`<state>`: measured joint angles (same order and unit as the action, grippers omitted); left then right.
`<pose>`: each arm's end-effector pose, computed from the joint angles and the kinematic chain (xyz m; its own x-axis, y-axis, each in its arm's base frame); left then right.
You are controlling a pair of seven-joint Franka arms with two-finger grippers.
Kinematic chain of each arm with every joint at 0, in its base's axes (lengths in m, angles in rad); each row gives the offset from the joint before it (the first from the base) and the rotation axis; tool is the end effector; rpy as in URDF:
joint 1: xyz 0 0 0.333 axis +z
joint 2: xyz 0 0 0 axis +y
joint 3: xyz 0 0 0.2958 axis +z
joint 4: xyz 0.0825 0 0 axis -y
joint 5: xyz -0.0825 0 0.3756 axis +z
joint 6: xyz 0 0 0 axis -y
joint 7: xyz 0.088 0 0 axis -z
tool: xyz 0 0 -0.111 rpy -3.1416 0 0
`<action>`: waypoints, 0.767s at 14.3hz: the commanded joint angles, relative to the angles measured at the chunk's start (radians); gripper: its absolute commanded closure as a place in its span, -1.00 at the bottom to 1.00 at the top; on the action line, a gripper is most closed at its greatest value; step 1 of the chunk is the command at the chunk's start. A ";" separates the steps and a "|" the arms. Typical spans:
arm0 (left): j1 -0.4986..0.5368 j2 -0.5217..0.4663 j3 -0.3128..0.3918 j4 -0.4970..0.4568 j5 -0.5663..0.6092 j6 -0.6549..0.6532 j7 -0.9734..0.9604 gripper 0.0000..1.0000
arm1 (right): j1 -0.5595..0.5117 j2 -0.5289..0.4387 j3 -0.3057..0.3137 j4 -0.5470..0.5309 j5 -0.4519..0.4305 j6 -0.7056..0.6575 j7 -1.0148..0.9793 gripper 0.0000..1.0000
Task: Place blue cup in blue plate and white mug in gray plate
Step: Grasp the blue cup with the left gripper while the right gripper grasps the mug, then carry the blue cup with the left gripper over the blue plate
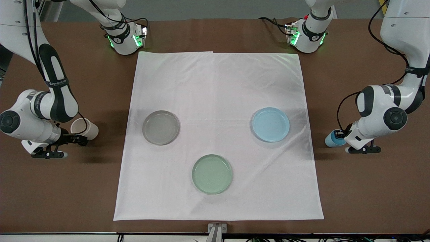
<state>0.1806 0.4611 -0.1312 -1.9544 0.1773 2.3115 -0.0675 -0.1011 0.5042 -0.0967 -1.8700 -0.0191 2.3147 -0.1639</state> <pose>0.5922 0.0346 0.2178 0.9954 0.0046 -0.0961 -0.0018 -0.9978 -0.0667 0.6051 -0.1193 0.2244 0.9977 -0.0116 -0.0671 -0.0082 -0.9987 0.0496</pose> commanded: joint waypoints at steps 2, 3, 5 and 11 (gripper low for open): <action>-0.003 -0.067 -0.036 0.011 -0.004 -0.024 -0.012 1.00 | -0.019 0.010 0.014 -0.002 -0.004 0.012 -0.009 -0.45; -0.001 -0.093 -0.075 0.017 -0.031 -0.055 -0.040 1.00 | -0.019 0.010 0.014 -0.002 -0.004 0.012 -0.009 -0.34; -0.001 -0.116 -0.137 0.052 -0.081 -0.124 -0.122 1.00 | -0.019 0.010 0.014 -0.003 -0.004 0.012 -0.009 -0.17; -0.048 -0.087 -0.329 0.038 -0.095 -0.175 -0.510 1.00 | -0.020 0.010 0.014 -0.005 -0.002 0.009 -0.009 0.29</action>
<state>0.1559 0.3495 -0.4406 -1.9082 0.0922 2.1313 -0.4876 -0.1028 0.5170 -0.0969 -1.8696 -0.0190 2.3202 -0.1641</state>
